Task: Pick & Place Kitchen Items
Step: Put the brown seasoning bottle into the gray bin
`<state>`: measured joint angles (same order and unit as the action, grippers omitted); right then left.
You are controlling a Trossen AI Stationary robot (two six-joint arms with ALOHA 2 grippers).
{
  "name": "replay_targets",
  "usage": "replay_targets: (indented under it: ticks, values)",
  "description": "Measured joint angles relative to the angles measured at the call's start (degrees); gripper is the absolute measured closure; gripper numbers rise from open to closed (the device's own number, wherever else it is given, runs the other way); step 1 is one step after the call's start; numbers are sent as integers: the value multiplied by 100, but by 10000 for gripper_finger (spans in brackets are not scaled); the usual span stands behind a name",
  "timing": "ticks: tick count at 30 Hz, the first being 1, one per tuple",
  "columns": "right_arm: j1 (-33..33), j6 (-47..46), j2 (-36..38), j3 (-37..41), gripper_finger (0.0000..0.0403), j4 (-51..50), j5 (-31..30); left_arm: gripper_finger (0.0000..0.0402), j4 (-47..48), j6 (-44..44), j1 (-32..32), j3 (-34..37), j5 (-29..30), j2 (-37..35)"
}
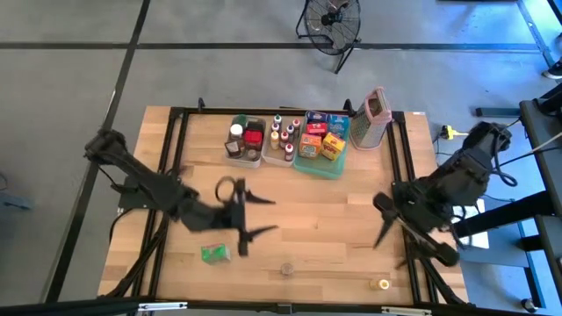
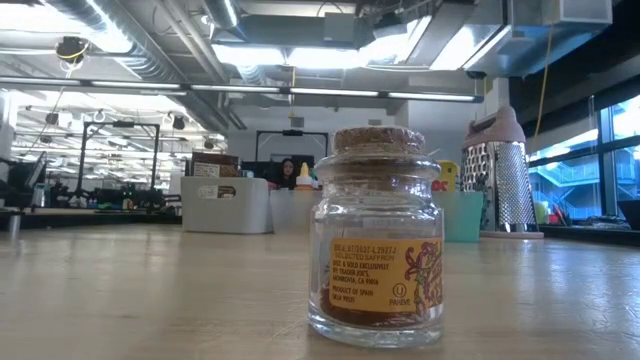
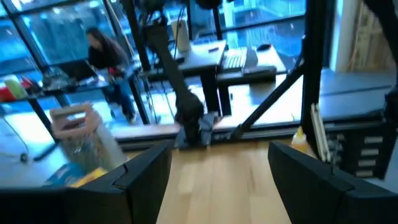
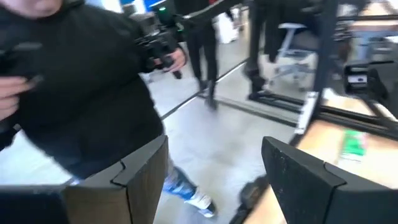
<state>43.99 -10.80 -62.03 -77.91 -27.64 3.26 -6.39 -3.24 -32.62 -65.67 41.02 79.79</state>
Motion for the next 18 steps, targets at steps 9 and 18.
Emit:
replay_targets:
  ticks: [9,18]
  values:
    - [733,-336,27,0,141,-344,0,139,1477,972,-355,-1749,304,1672]
    - [1405,-330,25,0,141,-329,-497,139,5000,2522,111,-3634,-1876,2874]
